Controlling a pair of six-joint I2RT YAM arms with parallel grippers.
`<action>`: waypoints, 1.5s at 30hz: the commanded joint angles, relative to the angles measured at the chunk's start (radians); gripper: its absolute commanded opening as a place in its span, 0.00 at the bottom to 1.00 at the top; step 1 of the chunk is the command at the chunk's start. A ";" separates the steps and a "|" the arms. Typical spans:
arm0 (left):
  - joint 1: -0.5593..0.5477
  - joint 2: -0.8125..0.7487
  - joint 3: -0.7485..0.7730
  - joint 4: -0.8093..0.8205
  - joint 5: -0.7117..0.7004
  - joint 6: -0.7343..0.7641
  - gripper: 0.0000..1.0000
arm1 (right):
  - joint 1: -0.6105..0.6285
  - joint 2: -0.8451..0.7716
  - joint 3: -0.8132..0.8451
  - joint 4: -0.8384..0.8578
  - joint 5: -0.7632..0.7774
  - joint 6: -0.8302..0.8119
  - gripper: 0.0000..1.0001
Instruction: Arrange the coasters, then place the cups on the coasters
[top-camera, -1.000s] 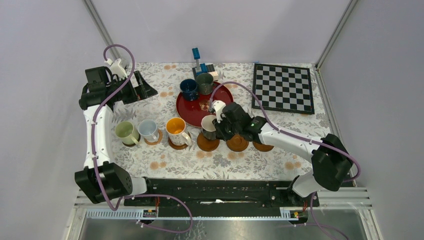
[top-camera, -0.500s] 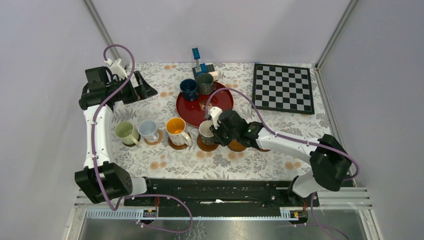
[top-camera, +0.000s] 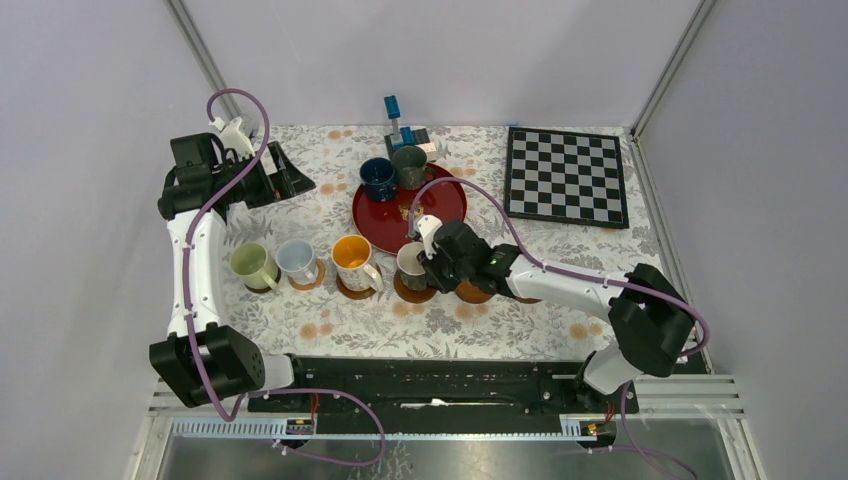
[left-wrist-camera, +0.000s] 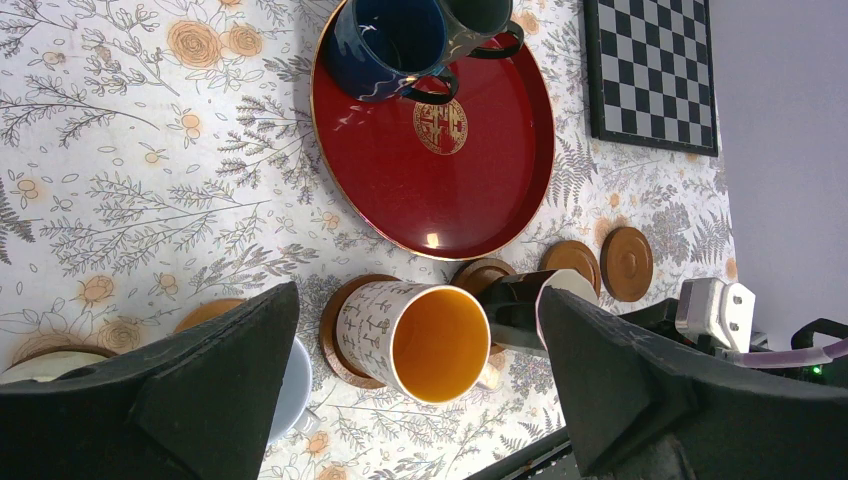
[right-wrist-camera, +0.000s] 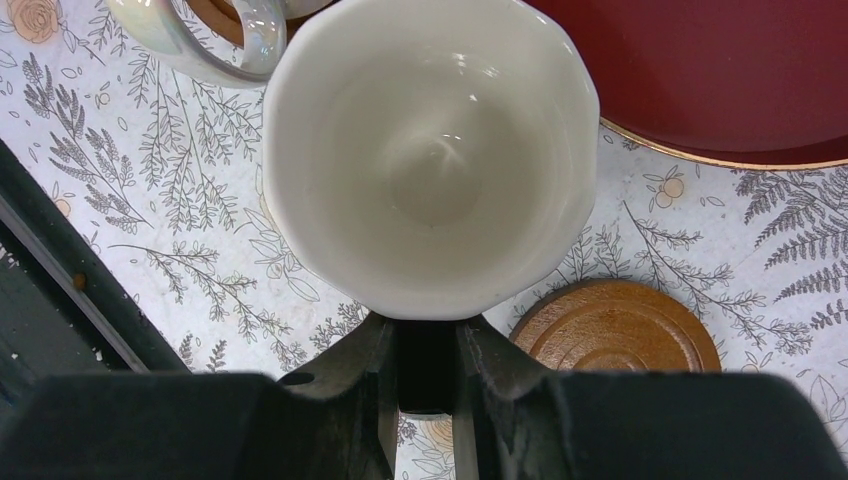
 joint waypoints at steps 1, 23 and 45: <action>0.007 -0.027 -0.003 0.042 0.005 -0.005 0.99 | 0.009 -0.005 0.033 0.108 0.028 0.018 0.01; 0.007 -0.006 0.008 0.042 0.008 -0.009 0.99 | 0.009 -0.067 0.028 0.045 -0.017 0.048 0.55; 0.005 -0.016 0.017 0.015 0.034 0.026 0.99 | -0.113 -0.162 0.236 -0.086 -0.104 0.007 1.00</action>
